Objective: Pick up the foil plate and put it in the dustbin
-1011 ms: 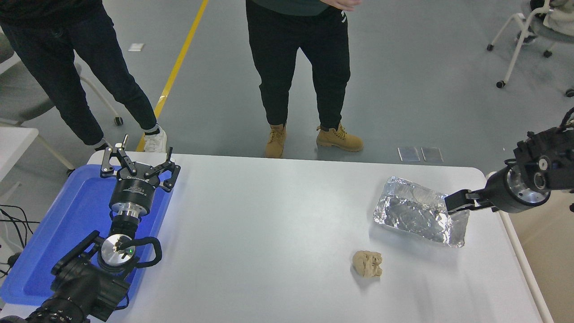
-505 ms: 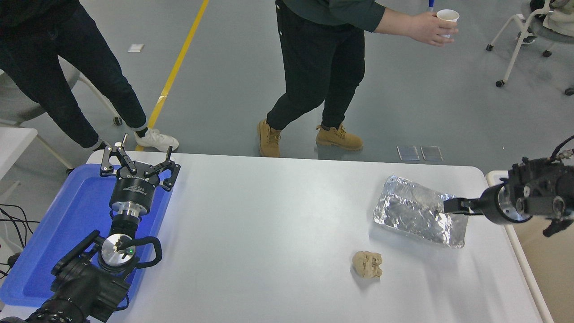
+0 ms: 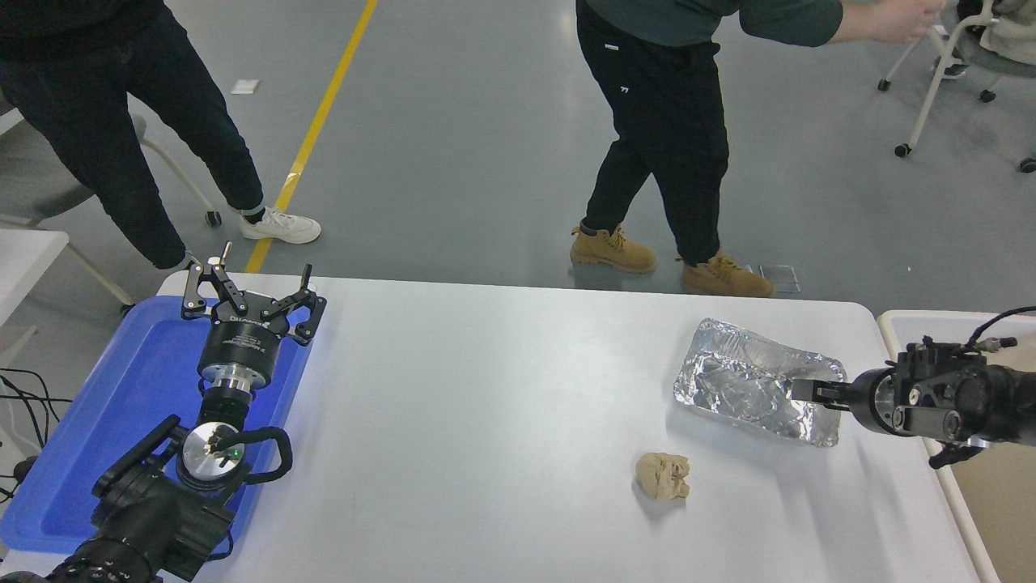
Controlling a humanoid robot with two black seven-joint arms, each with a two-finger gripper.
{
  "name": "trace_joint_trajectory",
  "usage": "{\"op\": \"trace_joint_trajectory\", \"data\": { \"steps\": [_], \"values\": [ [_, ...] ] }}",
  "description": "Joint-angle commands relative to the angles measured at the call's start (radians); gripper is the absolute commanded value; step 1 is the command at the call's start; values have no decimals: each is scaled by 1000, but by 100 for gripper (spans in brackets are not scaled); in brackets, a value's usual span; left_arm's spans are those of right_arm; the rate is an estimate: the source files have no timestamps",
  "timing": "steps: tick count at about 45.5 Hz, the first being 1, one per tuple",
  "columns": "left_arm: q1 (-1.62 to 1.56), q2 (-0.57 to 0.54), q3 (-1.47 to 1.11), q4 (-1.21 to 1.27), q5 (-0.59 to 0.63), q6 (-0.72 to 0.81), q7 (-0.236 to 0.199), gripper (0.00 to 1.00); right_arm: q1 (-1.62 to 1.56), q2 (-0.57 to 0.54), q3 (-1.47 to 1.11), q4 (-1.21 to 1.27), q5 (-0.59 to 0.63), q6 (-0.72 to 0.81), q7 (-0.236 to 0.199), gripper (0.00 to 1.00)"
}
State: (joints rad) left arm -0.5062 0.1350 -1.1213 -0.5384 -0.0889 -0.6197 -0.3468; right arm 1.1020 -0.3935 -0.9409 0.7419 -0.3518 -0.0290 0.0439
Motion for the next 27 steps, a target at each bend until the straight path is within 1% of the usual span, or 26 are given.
{"op": "trace_joint_trajectory", "data": {
  "steps": [1,3,6,8,11,12,16,17,19,20,27],
  "values": [
    [0,0,0,0,0,0,0,100,-71,16,48,-79,2,-9,-13,95],
    [0,0,0,0,0,0,0,100,-79,16,60,-88,5,-9,-13,89],
    [0,0,0,0,0,0,-1,100,-87,18,77,-93,25,-9,-15,85],
    [0,0,0,0,-2,0,0,100,-90,19,82,-93,39,-9,-18,80],
    [0,0,0,0,-2,0,0,100,-90,22,83,-95,45,-9,-32,77],
    [0,0,0,0,-2,0,0,100,-90,22,83,-96,45,-9,-35,73],
    [0,0,0,0,0,0,0,100,-90,24,83,-99,45,-12,-41,44],
    [0,0,0,0,0,0,0,100,-91,24,83,-99,45,-14,-42,34],
    [0,0,0,0,-2,0,0,100,-91,24,82,-99,45,-14,-44,4],
    [0,0,0,0,-2,0,0,100,-90,24,82,-99,45,-15,-44,0],
    [0,0,0,0,0,0,0,100,-90,24,83,-98,45,-32,-44,0]
  ]
}}
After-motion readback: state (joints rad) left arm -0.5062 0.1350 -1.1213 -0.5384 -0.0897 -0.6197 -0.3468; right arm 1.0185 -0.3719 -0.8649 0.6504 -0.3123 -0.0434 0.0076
